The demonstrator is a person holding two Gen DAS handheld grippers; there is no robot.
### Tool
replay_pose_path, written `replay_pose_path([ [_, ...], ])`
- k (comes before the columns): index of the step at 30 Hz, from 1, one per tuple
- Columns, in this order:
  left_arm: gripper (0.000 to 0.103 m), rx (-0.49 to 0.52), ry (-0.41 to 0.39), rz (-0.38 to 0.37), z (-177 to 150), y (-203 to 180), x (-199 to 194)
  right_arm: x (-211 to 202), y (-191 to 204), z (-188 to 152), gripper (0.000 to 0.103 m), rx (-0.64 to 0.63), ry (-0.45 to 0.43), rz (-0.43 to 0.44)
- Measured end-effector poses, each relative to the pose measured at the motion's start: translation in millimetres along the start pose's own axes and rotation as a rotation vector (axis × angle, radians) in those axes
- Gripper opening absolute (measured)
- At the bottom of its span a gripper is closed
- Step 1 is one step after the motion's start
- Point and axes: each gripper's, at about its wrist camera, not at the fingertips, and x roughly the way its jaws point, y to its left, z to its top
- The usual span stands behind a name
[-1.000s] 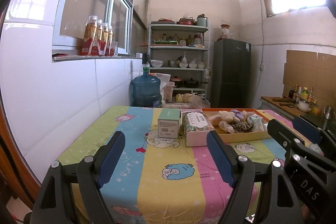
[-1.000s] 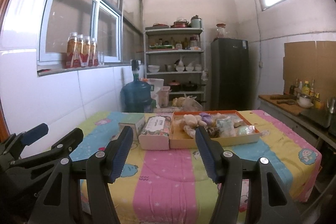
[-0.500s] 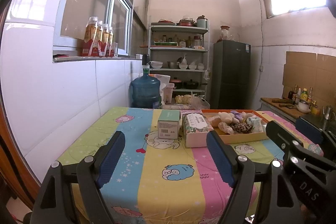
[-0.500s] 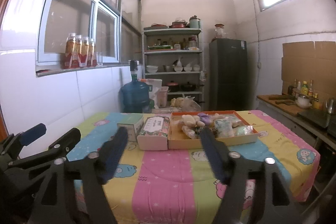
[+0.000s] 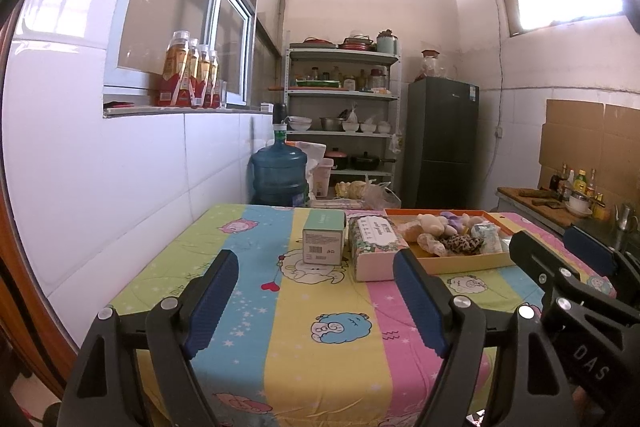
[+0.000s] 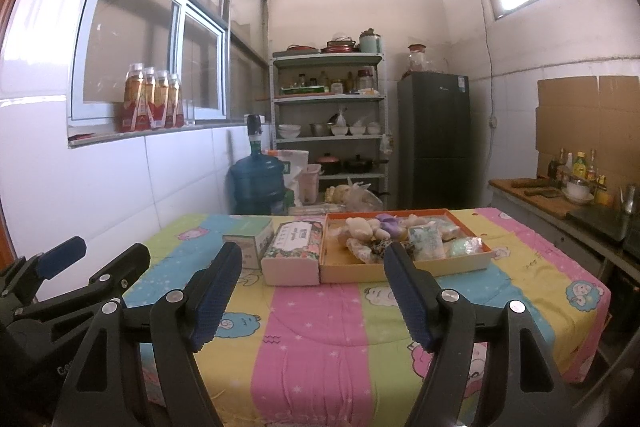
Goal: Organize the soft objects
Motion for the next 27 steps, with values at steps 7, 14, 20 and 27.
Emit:
replay_pose_path([
  [7,0.079,-0.001,0.000,0.000,-0.8,-0.1,-0.3,0.0,0.1,0.1,0.075,-0.001,-0.001,-0.001],
  [14,0.079,-0.001,0.000,0.000,-1.2,-0.1,-0.4,0.0,0.2,0.0,0.075,0.000,0.000,0.000],
  [20,0.079,-0.001,0.000,0.000,-1.8,-0.7,-0.8,-0.1,0.0,0.1,0.075,0.003,-0.001,0.000],
  [27,0.079,0.000,0.000,0.000,-1.5,-0.6,-0.5,0.0,-0.6,-0.1,0.075,0.001,0.000,0.001],
])
